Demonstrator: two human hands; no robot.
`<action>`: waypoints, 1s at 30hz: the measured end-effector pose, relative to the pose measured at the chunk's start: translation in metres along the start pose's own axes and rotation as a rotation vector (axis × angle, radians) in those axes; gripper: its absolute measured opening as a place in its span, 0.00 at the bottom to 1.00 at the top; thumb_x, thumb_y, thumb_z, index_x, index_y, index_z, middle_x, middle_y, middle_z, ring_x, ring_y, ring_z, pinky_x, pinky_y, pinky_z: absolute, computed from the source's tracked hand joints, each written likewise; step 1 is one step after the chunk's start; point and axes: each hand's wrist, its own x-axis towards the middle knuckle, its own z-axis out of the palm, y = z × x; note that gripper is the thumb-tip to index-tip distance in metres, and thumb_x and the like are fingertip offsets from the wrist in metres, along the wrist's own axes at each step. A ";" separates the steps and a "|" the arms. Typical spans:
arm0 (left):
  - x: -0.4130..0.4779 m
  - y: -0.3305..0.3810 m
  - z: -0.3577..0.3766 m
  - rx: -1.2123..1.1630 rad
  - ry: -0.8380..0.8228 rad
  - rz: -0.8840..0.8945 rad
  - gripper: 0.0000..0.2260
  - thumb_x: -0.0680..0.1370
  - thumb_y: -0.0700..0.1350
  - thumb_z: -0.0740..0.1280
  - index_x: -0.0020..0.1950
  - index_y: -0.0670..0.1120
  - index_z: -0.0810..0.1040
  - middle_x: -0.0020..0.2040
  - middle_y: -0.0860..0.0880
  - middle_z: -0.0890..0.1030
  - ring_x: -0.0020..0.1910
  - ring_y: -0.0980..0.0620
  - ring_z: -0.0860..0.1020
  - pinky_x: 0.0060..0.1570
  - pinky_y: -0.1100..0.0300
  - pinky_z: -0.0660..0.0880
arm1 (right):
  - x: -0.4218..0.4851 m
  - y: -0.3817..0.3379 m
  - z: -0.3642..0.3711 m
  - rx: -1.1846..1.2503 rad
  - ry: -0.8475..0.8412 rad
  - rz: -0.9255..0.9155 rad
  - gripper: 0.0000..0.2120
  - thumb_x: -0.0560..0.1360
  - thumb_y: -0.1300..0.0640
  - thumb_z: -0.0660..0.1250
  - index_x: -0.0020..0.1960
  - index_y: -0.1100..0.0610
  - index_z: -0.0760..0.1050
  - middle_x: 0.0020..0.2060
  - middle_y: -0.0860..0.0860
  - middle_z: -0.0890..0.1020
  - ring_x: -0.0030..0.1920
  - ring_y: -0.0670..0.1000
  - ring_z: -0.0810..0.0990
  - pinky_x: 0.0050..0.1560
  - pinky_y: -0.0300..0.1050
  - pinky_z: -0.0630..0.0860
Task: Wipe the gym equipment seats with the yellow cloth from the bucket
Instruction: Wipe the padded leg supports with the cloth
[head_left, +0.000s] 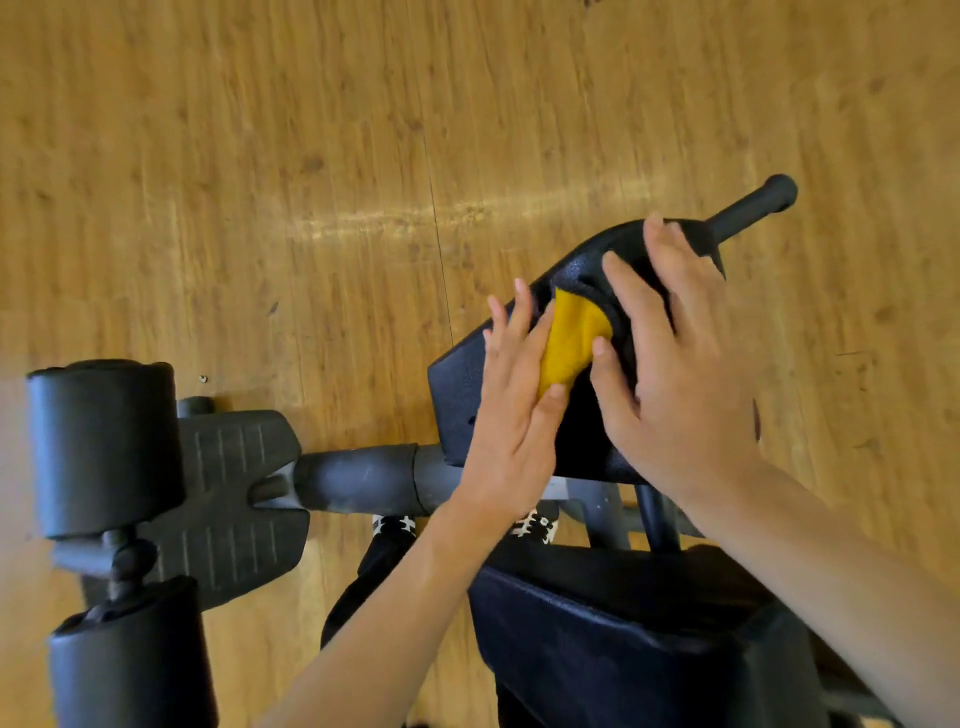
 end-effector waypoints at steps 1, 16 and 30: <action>-0.001 0.000 0.002 0.026 -0.012 0.010 0.25 0.87 0.49 0.51 0.83 0.47 0.52 0.85 0.48 0.45 0.83 0.50 0.38 0.81 0.39 0.42 | -0.002 -0.002 0.001 -0.054 0.003 -0.075 0.22 0.82 0.57 0.61 0.74 0.63 0.69 0.76 0.62 0.66 0.78 0.60 0.62 0.76 0.62 0.60; -0.007 -0.014 -0.019 0.174 -0.154 0.081 0.36 0.83 0.67 0.42 0.84 0.45 0.52 0.85 0.48 0.44 0.83 0.46 0.39 0.79 0.35 0.41 | -0.006 0.006 -0.019 -0.219 -0.003 -0.221 0.20 0.81 0.45 0.65 0.44 0.62 0.76 0.43 0.58 0.78 0.45 0.58 0.73 0.47 0.53 0.69; 0.003 -0.010 0.002 0.262 -0.077 0.122 0.25 0.87 0.51 0.50 0.83 0.51 0.49 0.85 0.48 0.43 0.83 0.46 0.39 0.79 0.34 0.46 | -0.029 -0.013 -0.003 -0.042 -0.145 0.307 0.28 0.83 0.44 0.58 0.81 0.48 0.55 0.81 0.58 0.53 0.81 0.59 0.51 0.78 0.65 0.50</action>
